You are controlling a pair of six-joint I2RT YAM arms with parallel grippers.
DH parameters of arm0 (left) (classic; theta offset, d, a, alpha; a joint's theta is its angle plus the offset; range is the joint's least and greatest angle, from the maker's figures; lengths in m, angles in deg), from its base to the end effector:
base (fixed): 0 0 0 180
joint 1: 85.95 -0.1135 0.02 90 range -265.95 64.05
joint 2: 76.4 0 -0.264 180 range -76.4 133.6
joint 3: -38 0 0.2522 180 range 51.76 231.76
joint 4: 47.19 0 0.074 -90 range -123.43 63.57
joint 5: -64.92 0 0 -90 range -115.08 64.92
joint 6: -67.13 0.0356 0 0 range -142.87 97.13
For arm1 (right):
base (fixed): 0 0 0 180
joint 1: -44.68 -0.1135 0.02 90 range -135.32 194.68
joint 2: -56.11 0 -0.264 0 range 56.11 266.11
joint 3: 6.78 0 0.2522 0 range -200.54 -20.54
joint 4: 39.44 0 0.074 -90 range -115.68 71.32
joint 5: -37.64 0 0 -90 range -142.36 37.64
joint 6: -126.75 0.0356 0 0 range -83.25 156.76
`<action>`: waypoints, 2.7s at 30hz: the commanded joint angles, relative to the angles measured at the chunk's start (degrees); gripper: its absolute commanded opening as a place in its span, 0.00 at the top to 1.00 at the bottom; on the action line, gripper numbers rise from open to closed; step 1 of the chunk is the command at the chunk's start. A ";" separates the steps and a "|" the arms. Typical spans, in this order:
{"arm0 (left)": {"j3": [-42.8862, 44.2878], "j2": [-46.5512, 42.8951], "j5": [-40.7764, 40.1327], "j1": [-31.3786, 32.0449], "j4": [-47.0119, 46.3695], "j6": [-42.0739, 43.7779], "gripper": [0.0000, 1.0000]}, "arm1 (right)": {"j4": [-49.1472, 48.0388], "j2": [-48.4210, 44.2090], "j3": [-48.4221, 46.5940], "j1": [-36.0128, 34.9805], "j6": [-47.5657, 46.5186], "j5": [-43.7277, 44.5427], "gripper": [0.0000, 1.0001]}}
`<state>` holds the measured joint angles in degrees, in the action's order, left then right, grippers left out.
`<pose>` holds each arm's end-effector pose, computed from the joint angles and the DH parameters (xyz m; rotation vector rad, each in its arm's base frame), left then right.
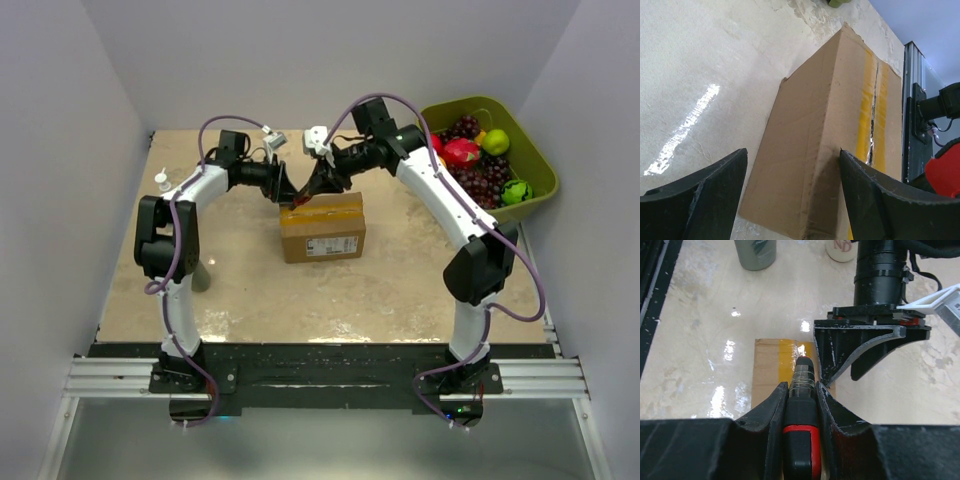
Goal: Unpack the express box
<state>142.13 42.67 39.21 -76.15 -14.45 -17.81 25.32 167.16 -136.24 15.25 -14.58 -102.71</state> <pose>0.4401 -0.1086 0.2131 0.7825 2.0278 -1.3598 0.3531 0.2307 0.3696 -1.6775 1.3565 0.8171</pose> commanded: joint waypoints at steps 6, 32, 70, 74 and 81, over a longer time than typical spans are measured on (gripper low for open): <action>1.83 1.70 -0.75 0.74 0.44 0.74 0.23 | 6.47 0.66 -5.59 0.86 -3.52 0.79 1.00; 1.92 2.13 -1.01 0.92 0.62 0.83 0.23 | -3.20 2.33 -2.51 0.16 8.09 -5.20 1.00; 2.18 2.66 -1.19 0.92 0.79 1.09 0.23 | -7.31 -1.71 -2.08 -0.01 11.69 -6.26 1.00; 2.36 2.75 -1.19 0.92 0.79 1.09 0.23 | -5.75 -1.01 -3.30 0.07 10.82 -6.16 1.00; 2.44 3.01 -1.27 0.92 0.71 0.92 0.23 | -2.59 -0.48 -3.92 0.07 9.42 -5.81 1.00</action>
<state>143.29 43.94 40.07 -75.78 -14.38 -17.81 20.32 169.08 -136.96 15.49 -4.08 -106.51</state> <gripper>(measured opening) 0.771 0.262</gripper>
